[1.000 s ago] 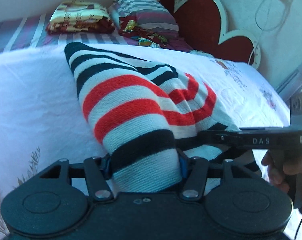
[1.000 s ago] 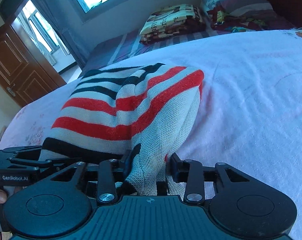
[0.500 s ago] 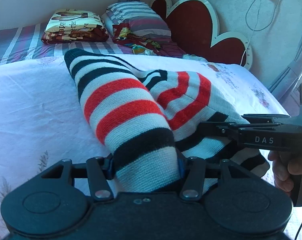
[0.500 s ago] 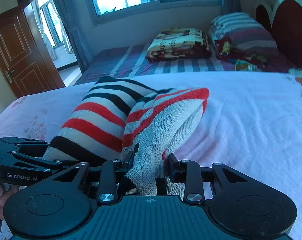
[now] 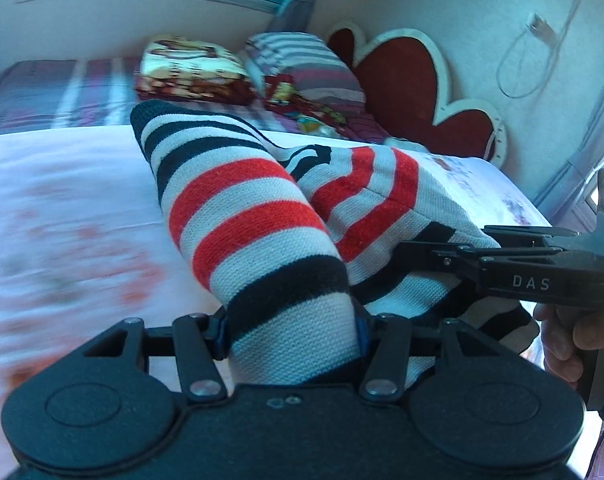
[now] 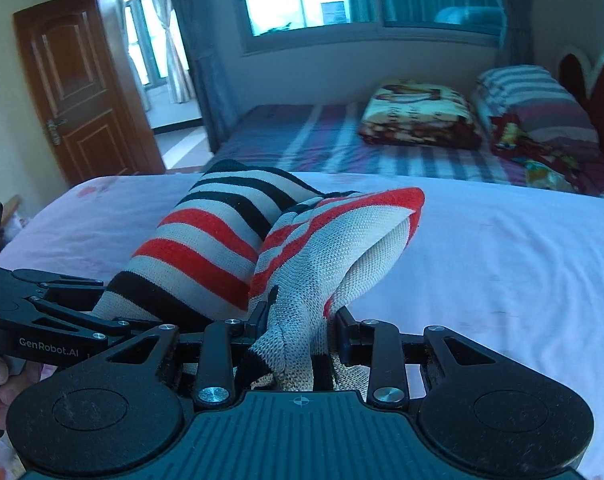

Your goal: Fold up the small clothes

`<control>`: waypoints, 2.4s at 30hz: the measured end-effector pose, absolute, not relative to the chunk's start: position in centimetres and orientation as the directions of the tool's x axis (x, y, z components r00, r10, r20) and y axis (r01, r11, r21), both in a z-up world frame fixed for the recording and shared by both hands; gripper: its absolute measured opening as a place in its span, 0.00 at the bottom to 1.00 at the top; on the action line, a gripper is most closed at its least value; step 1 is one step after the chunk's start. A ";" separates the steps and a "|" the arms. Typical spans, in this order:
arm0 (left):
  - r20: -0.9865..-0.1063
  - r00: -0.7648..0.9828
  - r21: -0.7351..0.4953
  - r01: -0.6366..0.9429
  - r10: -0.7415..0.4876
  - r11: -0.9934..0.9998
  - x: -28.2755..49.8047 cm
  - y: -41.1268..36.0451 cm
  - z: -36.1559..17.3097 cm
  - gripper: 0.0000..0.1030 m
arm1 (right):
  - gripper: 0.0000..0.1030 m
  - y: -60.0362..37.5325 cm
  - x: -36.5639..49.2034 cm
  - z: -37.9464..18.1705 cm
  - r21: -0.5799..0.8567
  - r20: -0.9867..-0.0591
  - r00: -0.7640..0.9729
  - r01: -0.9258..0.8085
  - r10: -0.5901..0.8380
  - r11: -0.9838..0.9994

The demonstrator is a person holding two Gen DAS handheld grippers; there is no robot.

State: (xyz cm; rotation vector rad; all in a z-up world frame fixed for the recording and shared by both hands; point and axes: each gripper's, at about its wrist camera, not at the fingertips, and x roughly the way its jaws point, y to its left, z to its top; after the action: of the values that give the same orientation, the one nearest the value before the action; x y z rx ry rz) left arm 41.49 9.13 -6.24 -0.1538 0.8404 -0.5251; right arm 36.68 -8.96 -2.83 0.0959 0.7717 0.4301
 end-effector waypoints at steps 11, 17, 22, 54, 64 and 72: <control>-0.716 0.553 -0.350 0.243 -0.425 0.905 36.9 23.8 -8.5 0.51 | 0.32 7.5 36.1 -7.3 0.382 -0.690 0.474 -0.402 0.546 0.832; -0.682 0.568 -0.419 0.213 -0.461 0.883 36.6 25.8 -11.0 0.65 | 0.49 7.0 37.7 -11.3 0.450 -0.711 0.448 -0.304 0.543 0.840; -0.654 0.592 -0.440 0.208 -0.470 0.874 34.4 28.5 -10.4 0.70 | 0.63 4.1 37.4 -9.1 0.422 -0.705 0.495 -0.283 0.508 0.861; -0.709 0.648 -0.291 0.088 -0.277 0.953 31.8 26.4 -10.5 0.69 | 0.00 4.4 32.1 -7.7 0.197 -0.751 0.540 -0.366 0.380 0.910; -0.754 0.631 -0.172 0.074 -0.180 0.982 29.1 23.9 -9.7 0.65 | 0.00 6.0 29.7 -8.8 0.113 -0.808 0.496 -0.396 0.316 0.911; -0.711 0.690 -0.144 0.043 -0.134 0.989 24.0 21.8 -6.6 0.66 | 0.69 2.2 24.1 -4.5 0.189 -0.715 0.606 -0.313 0.349 0.931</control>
State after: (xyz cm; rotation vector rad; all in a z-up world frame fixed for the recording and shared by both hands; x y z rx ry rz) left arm 23.95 21.80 -6.61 -0.1191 0.8030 -0.0994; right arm 24.12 2.25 -4.46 0.0458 0.8366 0.3833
